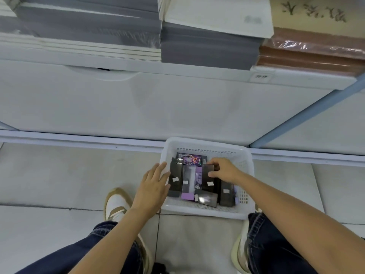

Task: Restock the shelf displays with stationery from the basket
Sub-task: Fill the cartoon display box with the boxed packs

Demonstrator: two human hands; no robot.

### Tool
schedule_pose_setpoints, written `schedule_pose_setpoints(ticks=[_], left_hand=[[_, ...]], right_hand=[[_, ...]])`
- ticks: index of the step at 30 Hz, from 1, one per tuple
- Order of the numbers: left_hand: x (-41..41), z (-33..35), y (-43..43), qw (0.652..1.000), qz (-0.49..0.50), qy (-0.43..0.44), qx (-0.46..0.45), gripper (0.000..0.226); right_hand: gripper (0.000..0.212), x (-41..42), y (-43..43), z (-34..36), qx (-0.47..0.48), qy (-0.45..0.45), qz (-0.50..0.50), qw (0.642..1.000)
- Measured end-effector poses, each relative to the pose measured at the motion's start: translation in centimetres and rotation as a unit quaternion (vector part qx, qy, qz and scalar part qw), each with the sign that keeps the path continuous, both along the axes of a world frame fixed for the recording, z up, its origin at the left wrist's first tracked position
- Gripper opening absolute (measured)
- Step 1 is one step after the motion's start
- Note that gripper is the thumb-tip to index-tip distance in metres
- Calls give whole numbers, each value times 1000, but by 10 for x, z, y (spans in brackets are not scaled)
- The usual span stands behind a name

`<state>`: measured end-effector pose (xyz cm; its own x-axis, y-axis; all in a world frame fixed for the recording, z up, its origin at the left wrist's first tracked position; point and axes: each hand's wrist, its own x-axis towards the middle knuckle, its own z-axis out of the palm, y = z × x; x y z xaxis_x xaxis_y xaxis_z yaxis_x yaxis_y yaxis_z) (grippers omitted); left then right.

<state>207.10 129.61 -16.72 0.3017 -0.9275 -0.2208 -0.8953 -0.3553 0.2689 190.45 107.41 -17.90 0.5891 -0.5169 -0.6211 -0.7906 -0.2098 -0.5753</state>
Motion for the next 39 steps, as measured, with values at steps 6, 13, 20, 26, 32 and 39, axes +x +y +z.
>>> schedule_pose_setpoints(ticks=[6,13,20,26,32,39], left_hand=[[-12,21,-27,989,54,101,-88,33],[-37,45,-58,791,215,573,3,43],[-34,40,-43,704,278,653,16,19],[-16,30,-24,696,381,608,-21,14],[-17,27,-25,713,380,589,-9,12],[-15,35,-29,729,401,554,-9,7]], right_hand=[[26,8,-19,45,9,-112,4,994],[33,23,-8,76,190,-179,17,965],[21,26,18,54,250,-186,-39,949],[28,-5,31,5,-6,84,147,985],[31,-12,46,-14,-32,126,189,973],[19,-5,6,23,5,59,156,986]])
